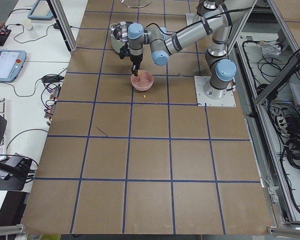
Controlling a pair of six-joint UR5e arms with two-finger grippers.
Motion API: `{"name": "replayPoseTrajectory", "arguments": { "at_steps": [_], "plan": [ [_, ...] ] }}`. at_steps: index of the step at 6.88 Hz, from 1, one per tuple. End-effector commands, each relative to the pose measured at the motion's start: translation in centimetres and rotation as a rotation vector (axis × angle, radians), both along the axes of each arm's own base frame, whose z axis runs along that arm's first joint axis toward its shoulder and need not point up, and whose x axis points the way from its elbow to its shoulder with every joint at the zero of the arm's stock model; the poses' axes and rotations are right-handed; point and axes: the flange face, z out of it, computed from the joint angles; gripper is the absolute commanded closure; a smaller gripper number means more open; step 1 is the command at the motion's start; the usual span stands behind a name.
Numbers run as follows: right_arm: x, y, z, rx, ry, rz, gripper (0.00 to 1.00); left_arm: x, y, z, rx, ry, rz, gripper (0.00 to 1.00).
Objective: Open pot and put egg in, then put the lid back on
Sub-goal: 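Lift the glass lid with the right gripper while the left lifts the egg, then carry the egg with the left gripper over the open pot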
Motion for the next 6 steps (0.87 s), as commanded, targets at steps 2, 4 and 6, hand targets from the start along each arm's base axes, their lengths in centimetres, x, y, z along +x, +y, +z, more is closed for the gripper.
{"name": "replayPoseTrajectory", "arguments": {
  "at_steps": [2,4,6],
  "plan": [
    [-0.3,0.0,-0.6,0.009,-0.016,0.000,0.84,-9.4,-2.3,6.3,-0.029,0.008,0.111,0.77],
    [-0.5,0.0,-0.7,0.011,-0.010,0.009,0.85,-15.5,-2.5,7.1,-0.066,0.023,0.199,0.77],
    [-0.4,-0.1,-0.8,0.011,-0.013,0.023,0.85,-20.5,-4.1,6.9,-0.116,-0.055,0.172,0.77]
  ]
}}
